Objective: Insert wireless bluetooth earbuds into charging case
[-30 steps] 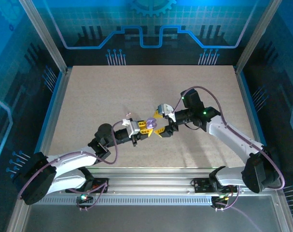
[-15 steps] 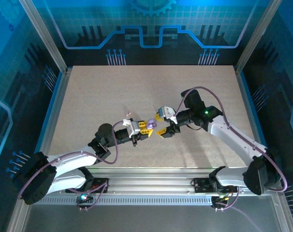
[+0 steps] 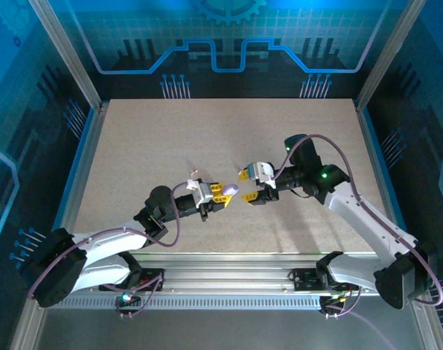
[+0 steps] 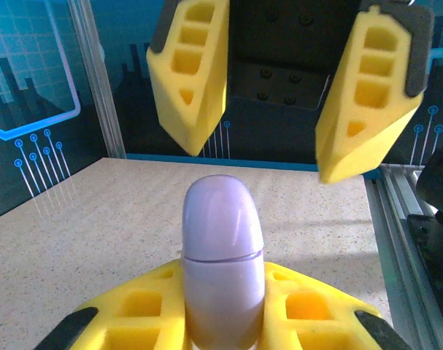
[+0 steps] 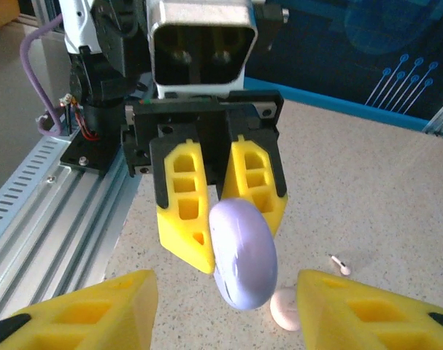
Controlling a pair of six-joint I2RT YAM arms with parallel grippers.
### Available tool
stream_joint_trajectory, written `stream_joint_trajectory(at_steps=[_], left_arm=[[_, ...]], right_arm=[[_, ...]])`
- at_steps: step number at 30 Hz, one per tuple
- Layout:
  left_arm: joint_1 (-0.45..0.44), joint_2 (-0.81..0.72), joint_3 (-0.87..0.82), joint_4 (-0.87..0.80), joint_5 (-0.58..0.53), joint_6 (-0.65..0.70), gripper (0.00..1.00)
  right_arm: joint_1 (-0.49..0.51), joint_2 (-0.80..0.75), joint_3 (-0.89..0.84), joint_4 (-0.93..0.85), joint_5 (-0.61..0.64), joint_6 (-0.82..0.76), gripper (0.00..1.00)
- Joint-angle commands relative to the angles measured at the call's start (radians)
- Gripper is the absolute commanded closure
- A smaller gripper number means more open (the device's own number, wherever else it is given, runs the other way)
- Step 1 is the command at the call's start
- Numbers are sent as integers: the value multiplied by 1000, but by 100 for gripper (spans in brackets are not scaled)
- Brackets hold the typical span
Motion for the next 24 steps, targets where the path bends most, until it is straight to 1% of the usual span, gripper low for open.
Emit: stream_joint_trajectory(at_steps=[1, 8, 15, 18, 22, 24], left_arm=[[-7, 2, 25, 20, 22, 20, 93], [-5, 1, 26, 19, 21, 18, 93], [-7, -6, 28, 18, 19, 17, 93], [-6, -7, 27, 16, 20, 18, 93], [-6, -9, 27, 14, 18, 19, 93], [-6, -11, 27, 13, 17, 22, 92]], right_arm=[[0, 42, 57, -71, 2, -57, 50], [36, 91, 78, -79, 2, -86, 53], [58, 133, 99, -89, 0, -106, 59], [61, 143, 102, -88, 2, -107, 66], [60, 146, 102, -82, 10, -113, 78], [61, 145, 102, -83, 16, -118, 81]])
